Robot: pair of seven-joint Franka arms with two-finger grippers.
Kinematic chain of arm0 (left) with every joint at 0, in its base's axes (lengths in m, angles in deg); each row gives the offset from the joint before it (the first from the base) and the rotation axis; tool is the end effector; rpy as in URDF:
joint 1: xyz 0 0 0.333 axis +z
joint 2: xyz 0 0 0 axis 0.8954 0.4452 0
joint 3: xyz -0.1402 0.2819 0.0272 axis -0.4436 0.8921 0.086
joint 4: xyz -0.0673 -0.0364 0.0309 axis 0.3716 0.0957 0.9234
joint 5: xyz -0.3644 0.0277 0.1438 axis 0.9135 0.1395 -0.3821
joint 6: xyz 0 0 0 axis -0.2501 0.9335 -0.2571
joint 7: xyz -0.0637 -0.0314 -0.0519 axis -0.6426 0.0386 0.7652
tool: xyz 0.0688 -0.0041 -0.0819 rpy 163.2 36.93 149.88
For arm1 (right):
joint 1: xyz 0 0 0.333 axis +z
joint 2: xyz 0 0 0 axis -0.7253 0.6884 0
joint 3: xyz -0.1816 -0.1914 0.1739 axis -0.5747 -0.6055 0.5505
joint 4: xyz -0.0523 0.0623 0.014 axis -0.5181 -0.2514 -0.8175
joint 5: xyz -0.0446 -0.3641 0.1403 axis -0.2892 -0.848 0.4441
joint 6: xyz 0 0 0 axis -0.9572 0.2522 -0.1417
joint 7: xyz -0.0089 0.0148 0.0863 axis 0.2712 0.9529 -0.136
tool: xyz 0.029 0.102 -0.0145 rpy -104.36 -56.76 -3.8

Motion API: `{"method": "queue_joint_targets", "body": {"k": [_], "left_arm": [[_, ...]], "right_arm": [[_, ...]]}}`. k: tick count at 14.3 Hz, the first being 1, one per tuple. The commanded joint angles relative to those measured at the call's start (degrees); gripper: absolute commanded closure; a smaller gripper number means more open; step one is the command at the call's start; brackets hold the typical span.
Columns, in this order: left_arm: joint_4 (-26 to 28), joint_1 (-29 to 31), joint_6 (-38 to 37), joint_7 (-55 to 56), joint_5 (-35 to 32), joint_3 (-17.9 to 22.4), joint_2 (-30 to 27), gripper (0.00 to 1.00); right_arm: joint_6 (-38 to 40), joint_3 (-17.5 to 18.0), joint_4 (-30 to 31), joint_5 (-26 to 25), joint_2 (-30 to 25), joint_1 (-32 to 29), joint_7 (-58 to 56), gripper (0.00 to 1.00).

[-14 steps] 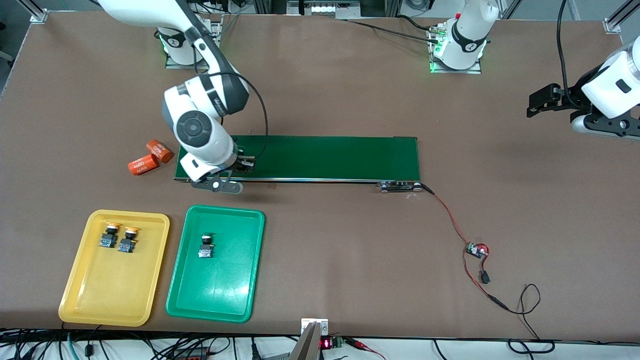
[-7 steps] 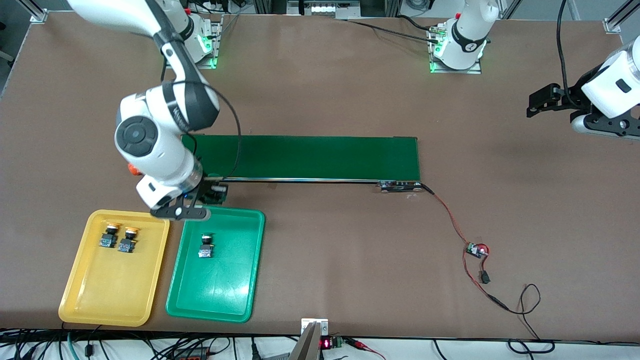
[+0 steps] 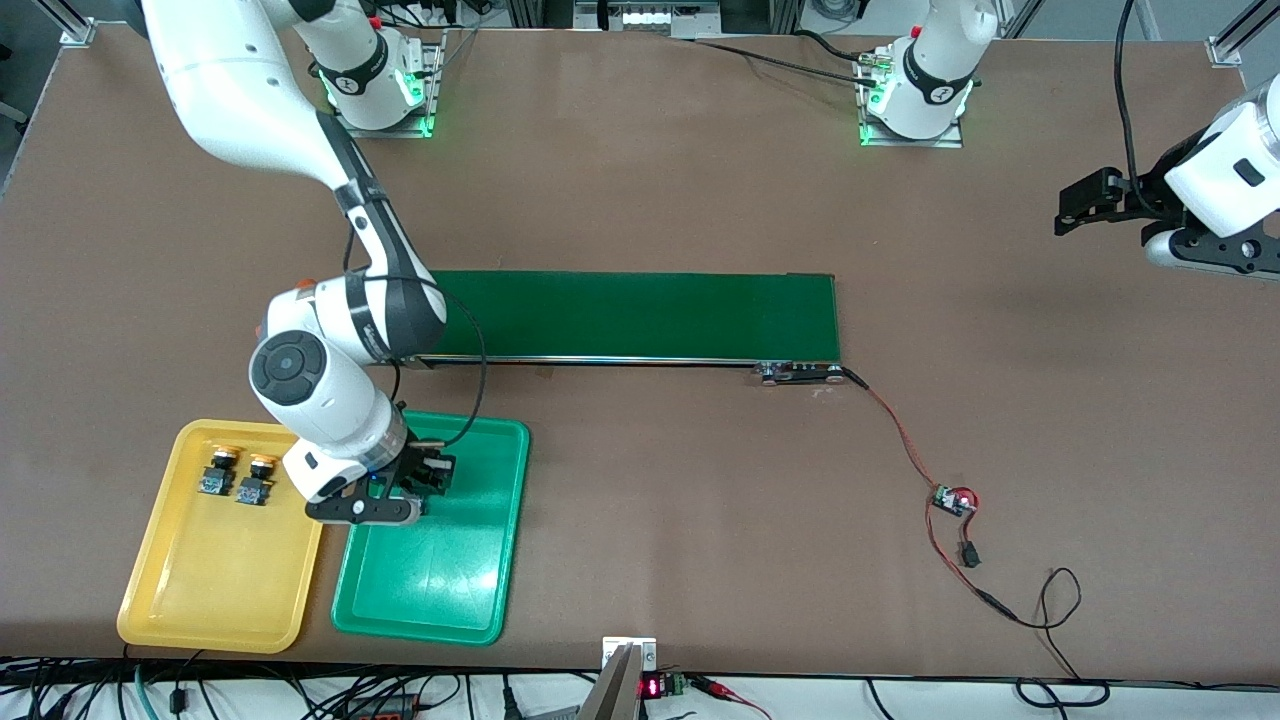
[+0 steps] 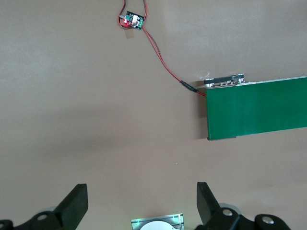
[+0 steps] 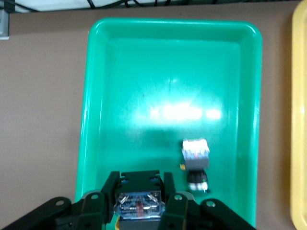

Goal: Sort buttons by color to trays
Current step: 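Open the right gripper to release the button in the green tray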

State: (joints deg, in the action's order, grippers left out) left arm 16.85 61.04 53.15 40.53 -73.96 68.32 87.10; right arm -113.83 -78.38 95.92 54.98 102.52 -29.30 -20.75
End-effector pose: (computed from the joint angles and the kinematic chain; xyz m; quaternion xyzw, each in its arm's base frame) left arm 0.5494 -0.0250 0.6057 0.9956 -0.0551 -0.0728 0.0193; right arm 0.7356 0.2262 0.2931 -0.9932 0.0147 -0.1131 0.0242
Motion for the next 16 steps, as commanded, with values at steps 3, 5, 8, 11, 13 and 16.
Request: {"method": "queue_joint_targets", "body": {"k": [3,5,8,11,13,16], "left_arm": [[-1.21,0.24,-0.39,-1.05,0.10,0.07,0.60,0.00],[-1.30,0.07,-0.30,-1.05,0.01,0.07,0.60,0.00],[-1.30,0.15,-0.30,-1.05,0.10,0.07,0.61,0.00],[-1.30,-0.02,-0.30,-1.05,0.10,0.07,0.69,0.00],[-1.30,-0.20,-0.21,-0.97,0.10,0.07,0.78,0.00],[-1.30,-0.11,-0.21,-1.05,0.10,0.07,0.78,0.00]], "right_arm": [[-9.23,-1.06,-2.54,-0.79,6.71,0.82,-0.46,0.65],[-10.66,-1.06,-2.54,-0.79,7.95,1.00,-0.29,0.65],[-10.75,-0.97,-2.54,-0.79,8.39,1.35,-0.11,0.51],[-11.46,-0.97,-2.28,-0.70,8.22,1.44,-0.28,0.09],[-11.20,-0.97,-1.92,-0.27,7.43,1.79,-0.64,0.00],[-10.58,-0.97,2.45,0.00,1.83,1.27,-0.81,0.00]]}}
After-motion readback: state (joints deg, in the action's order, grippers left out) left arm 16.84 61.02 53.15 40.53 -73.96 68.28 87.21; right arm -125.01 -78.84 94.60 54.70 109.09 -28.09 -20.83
